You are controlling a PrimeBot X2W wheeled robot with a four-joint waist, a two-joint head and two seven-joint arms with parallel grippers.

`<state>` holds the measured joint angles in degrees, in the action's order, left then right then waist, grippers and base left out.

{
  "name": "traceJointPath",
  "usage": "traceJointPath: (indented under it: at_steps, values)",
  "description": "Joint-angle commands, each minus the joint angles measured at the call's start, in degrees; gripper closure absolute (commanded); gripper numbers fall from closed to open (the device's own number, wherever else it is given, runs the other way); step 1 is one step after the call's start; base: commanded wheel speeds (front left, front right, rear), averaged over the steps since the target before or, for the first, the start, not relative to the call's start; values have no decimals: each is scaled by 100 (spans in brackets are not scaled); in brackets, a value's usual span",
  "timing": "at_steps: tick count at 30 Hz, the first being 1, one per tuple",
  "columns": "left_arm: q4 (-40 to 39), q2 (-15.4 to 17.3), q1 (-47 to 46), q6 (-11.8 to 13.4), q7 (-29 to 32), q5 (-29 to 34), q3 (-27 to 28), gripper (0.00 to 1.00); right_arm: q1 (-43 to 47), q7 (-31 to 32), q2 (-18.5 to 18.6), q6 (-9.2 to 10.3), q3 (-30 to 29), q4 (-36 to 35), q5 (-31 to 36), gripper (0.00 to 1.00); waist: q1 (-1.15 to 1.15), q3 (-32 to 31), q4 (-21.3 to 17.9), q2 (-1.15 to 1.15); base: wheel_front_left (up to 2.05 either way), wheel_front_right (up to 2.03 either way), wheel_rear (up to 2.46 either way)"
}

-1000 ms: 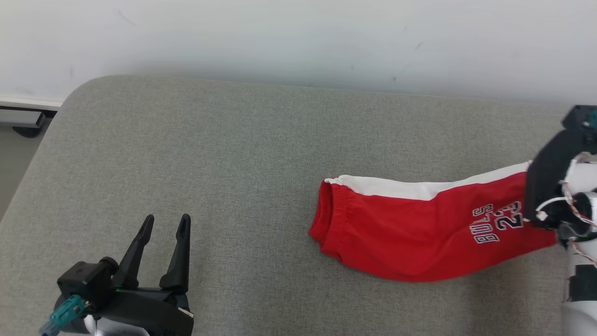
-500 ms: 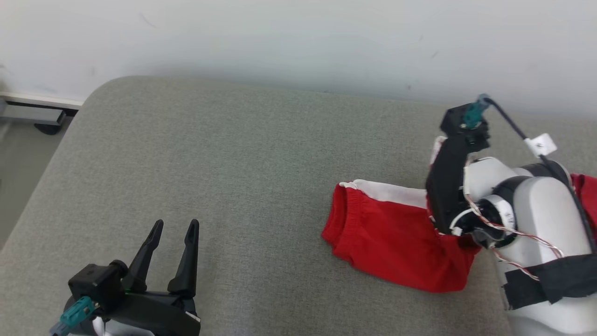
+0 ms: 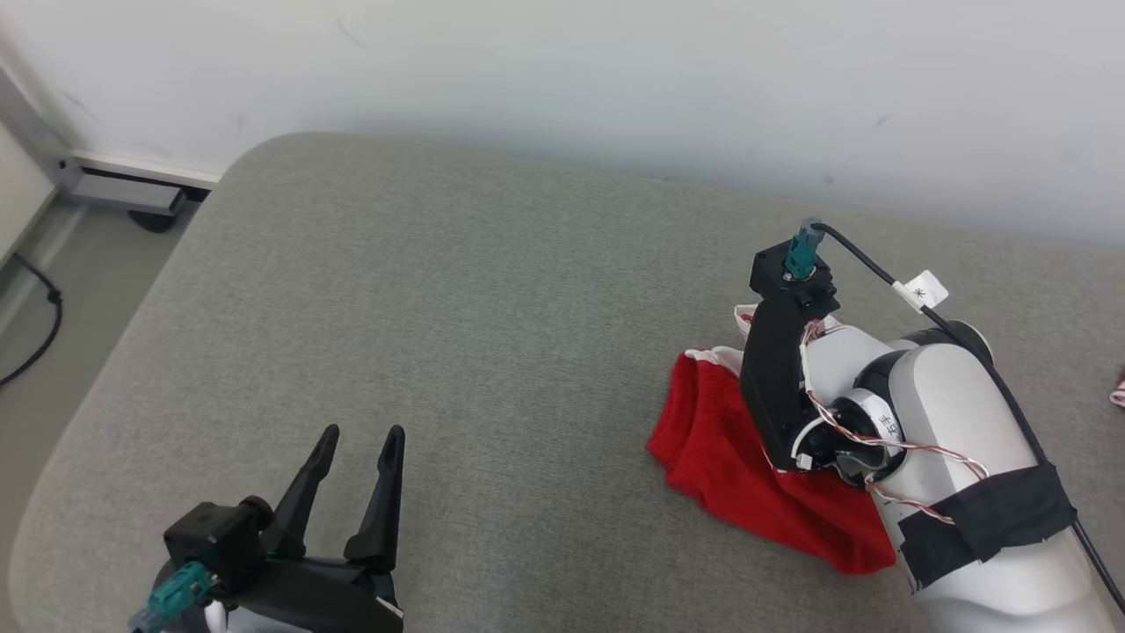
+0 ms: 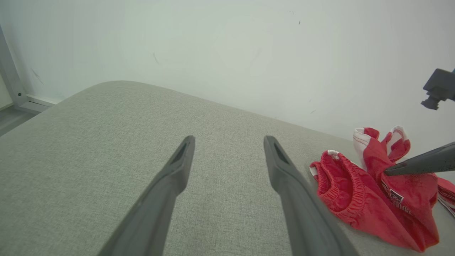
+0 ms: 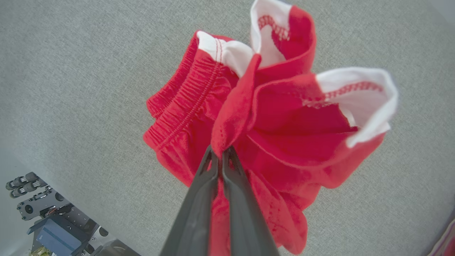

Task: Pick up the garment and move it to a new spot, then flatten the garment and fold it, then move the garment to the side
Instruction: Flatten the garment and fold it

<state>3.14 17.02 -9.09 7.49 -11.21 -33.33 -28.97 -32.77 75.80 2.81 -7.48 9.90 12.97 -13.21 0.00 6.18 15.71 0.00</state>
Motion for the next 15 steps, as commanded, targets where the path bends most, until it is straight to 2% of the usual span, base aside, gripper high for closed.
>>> traceJointPath:
  at_steps: [1,15]
  values:
    - [27,-10,-80,-28,-21,-9,-35,0,-109,-56,18,0,0,114,-63,100,0,-30,148,0,0,0,0]
    - [131,-79,-157,-47,-57,-39,-115,0,-164,-283,18,0,146,692,-350,100,0,24,464,0,0,0,0]
